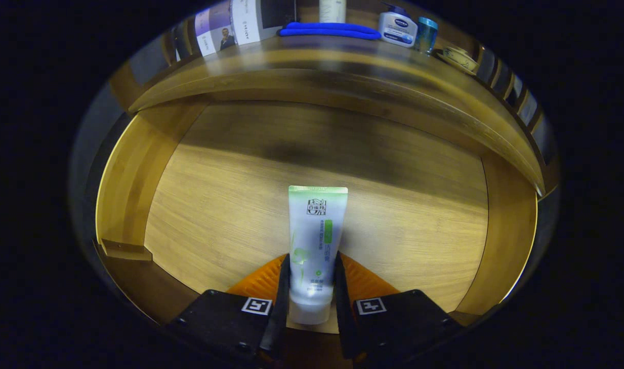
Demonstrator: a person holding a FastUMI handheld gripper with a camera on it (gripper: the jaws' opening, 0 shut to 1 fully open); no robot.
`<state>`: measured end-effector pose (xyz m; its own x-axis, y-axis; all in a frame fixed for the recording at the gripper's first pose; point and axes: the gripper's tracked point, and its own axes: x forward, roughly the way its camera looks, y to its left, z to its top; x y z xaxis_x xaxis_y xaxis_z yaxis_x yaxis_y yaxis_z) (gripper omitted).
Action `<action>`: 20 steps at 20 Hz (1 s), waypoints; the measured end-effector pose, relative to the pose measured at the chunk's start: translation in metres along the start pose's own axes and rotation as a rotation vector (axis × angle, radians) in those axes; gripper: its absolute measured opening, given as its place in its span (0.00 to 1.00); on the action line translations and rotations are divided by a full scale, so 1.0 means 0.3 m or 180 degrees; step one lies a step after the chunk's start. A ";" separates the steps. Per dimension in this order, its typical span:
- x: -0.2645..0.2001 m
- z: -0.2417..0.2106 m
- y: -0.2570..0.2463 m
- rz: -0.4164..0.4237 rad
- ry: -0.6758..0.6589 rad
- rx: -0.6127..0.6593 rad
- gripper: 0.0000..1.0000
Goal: Pull open the drawer, take out the items inside it, and place them on the countertop above the cabinet.
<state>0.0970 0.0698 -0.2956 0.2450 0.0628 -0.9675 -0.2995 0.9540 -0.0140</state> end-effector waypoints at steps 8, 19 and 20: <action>-0.044 -0.068 0.025 0.0333 -0.0033 0.0163 0.45; -0.301 0.008 0.011 0.0608 -0.0659 0.0192 0.45; -0.331 0.014 0.008 0.0626 -0.0719 0.0170 0.45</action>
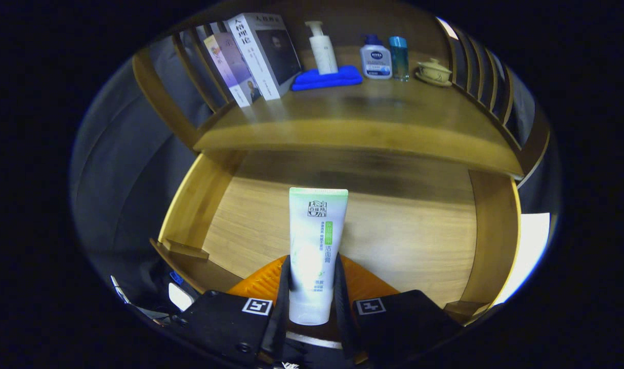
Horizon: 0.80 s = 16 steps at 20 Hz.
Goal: Pull open the drawer, take out the items inside it, and place them on the countertop above the cabinet.
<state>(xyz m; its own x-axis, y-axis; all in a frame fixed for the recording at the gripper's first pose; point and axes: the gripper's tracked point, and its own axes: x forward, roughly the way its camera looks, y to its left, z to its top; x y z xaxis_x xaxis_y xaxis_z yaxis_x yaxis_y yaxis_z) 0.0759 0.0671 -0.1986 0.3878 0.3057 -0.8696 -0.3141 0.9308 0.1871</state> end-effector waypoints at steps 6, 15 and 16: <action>-0.118 0.143 -0.008 0.0033 -0.0276 -0.0107 0.45; -0.045 0.518 -0.124 -0.0111 -0.0465 0.0255 0.45; -0.026 0.557 -0.144 -0.0146 -0.0478 0.0308 0.45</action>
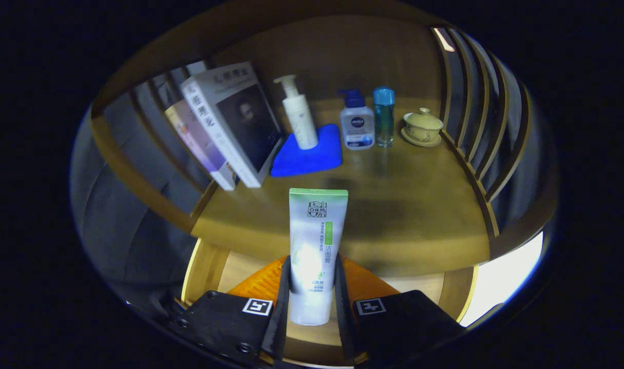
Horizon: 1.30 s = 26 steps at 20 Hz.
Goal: Pull open the drawer, take out the items inside it, and place them on the countertop above the cabinet.
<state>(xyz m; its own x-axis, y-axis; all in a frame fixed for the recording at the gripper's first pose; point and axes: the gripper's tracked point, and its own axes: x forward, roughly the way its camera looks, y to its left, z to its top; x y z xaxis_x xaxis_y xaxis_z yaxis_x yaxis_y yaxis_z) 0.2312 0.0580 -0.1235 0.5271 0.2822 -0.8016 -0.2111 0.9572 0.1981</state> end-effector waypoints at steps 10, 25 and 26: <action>0.259 0.096 -0.049 -0.0136 0.0199 0.0568 0.45; 0.163 0.223 0.003 -0.0007 -0.0343 0.0648 0.99; 0.136 0.221 0.013 -0.0046 -0.0460 0.0520 0.98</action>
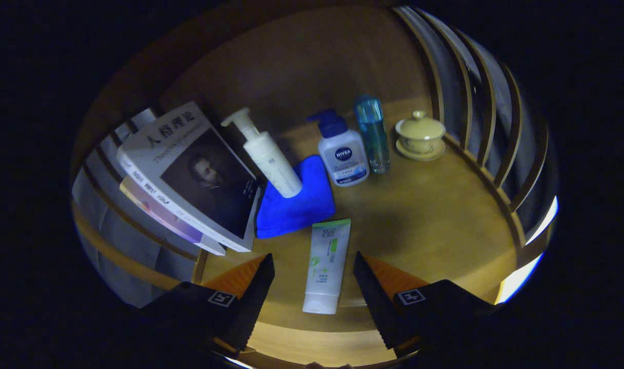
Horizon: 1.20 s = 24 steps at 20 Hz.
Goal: Pull open the drawer, take out the items inside it, and place them on the countertop above the cabinet.
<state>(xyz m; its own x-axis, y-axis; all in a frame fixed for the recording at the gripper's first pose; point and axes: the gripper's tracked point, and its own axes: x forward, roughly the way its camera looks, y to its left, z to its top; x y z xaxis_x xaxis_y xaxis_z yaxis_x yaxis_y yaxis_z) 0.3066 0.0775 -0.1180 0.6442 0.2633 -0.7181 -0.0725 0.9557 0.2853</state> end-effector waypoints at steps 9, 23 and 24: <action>-0.394 -0.085 0.168 0.0134 -0.1151 -0.0772 0.98; -0.823 -0.432 0.092 -0.0207 -0.2529 -0.0931 0.98; -0.823 -0.466 0.076 -0.0214 -0.2544 -0.0886 0.98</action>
<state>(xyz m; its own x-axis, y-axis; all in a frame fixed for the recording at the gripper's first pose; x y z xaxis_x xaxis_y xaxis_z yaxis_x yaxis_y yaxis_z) 0.0395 0.0527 -0.0228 0.9906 0.1326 -0.0336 -0.1321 0.9911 0.0162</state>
